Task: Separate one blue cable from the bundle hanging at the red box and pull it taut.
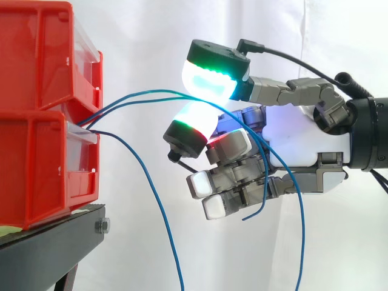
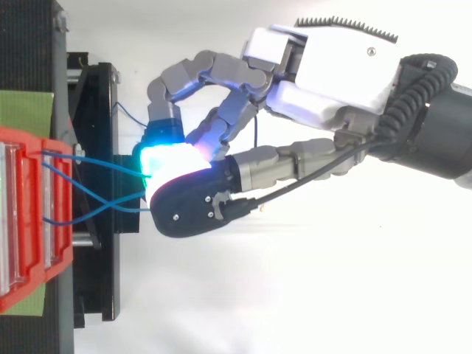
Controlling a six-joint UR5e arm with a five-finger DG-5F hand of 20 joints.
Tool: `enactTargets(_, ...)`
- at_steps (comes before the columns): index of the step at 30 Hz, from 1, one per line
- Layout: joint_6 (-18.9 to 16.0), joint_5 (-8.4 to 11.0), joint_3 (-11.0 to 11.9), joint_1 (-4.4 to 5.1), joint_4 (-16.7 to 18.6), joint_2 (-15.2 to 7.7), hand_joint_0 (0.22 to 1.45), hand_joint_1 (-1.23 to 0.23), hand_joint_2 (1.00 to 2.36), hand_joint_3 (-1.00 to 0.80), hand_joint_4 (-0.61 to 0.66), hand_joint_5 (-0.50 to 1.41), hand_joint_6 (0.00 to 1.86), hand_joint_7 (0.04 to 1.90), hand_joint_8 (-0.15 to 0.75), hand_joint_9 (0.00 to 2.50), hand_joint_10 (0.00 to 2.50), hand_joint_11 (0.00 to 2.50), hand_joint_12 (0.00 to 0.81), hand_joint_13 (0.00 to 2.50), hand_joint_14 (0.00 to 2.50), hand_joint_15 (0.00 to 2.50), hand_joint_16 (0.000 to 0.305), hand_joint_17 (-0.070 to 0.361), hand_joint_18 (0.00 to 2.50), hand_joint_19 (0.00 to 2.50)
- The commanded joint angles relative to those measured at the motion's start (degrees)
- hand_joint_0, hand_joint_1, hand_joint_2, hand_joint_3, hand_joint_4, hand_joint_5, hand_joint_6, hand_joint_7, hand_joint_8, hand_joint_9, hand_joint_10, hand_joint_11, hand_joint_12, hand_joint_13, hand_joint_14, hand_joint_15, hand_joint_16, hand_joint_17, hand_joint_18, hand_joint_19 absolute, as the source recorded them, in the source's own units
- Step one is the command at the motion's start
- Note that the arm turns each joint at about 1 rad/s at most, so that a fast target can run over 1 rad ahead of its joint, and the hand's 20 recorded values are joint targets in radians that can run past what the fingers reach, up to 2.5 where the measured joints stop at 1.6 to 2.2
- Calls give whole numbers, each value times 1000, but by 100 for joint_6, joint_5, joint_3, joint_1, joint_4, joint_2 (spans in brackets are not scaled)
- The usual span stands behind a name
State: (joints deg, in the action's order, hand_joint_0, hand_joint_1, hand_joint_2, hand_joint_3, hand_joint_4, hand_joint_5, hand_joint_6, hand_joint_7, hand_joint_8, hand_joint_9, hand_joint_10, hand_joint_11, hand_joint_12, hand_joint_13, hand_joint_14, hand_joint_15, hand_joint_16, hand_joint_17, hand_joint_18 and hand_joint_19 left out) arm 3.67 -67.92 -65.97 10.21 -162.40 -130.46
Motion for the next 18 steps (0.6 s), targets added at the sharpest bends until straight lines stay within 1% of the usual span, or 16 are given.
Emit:
enactTargets(1, -16, 16, -3, 16, -2, -6, 738, -869, 1017, -276, 122, -209, 944, 1292, 355, 1148, 20, 1265, 376, 994, 24, 666, 52, 117, 775, 547)
enactTargets(3, -16, 33, -3, 25, -2, 3, 793, -886, 1008, -414, 123, -206, 944, 1281, 353, 1141, 21, 1240, 375, 989, 24, 662, 51, 115, 763, 539)
enactTargets(5, -16, 42, -3, 34, -2, -6, 819, -876, 1000, -500, 111, -203, 943, 1256, 348, 1147, 22, 1270, 367, 986, 26, 666, 51, 114, 759, 537)
enactTargets(9, -16, 42, -3, 34, -2, 3, 817, -894, 1000, -500, 102, -191, 939, 1281, 343, 1174, 22, 1270, 362, 1000, 25, 664, 50, 113, 782, 513)
enactTargets(15, -33, 42, -3, 34, -11, -6, 756, -948, 1000, -500, 108, -168, 936, 1321, 346, 1211, 22, 1311, 358, 1007, 27, 668, 48, 109, 793, 518)
enactTargets(18, -51, 42, -3, 34, -11, -6, 725, -969, 1000, -500, 112, -160, 934, 1310, 341, 1222, 23, 1324, 356, 1007, 25, 676, 48, 108, 790, 518)
